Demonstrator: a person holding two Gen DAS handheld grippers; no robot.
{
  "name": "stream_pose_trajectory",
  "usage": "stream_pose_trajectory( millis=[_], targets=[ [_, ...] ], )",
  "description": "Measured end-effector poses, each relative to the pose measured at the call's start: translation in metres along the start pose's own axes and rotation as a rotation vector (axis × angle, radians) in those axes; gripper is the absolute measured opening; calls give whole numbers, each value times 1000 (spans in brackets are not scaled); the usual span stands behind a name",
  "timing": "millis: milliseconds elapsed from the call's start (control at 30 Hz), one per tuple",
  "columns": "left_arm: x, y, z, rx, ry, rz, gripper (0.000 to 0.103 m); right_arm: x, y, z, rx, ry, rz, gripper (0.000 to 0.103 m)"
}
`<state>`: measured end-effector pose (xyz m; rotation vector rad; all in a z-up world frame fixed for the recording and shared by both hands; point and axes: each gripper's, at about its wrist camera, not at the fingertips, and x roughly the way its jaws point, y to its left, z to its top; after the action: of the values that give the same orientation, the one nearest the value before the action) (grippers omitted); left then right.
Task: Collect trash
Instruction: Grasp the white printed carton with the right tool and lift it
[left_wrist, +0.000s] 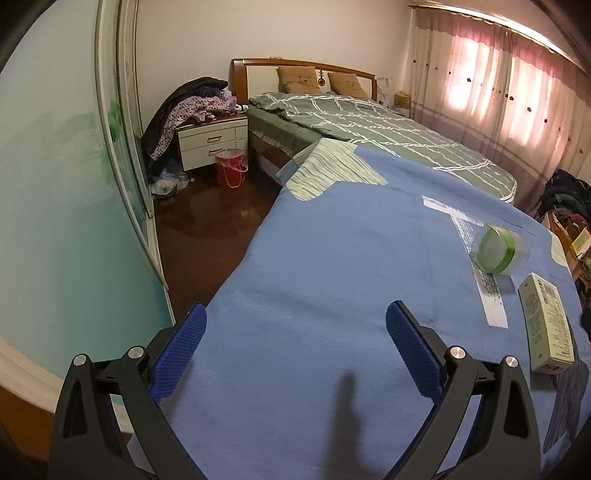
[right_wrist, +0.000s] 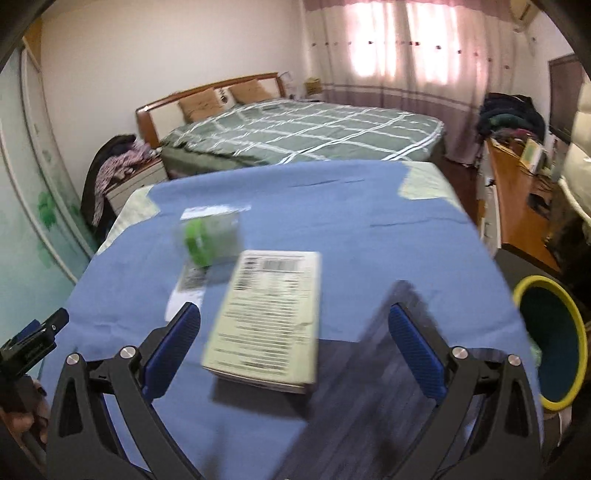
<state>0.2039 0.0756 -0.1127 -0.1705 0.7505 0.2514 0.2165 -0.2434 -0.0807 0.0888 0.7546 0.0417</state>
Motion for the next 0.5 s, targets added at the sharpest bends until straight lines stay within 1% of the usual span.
stream_pose_trajectory(
  millis=[100,200,267,500],
  targets=[
    [0,2,0,-20,-4,0,96,15,13,-1,-27,31,-18,97],
    [0,6,0,-43,-3,-5,96,26,16,-3,-45,49,-63,97],
    [1,8,0,-59,-1,-8,96,32,13,-6,-47,68,-75,97],
    [0,7,-2,-56,-10,-7,96,52,16,-15,-53,143,-47,97]
  ],
)
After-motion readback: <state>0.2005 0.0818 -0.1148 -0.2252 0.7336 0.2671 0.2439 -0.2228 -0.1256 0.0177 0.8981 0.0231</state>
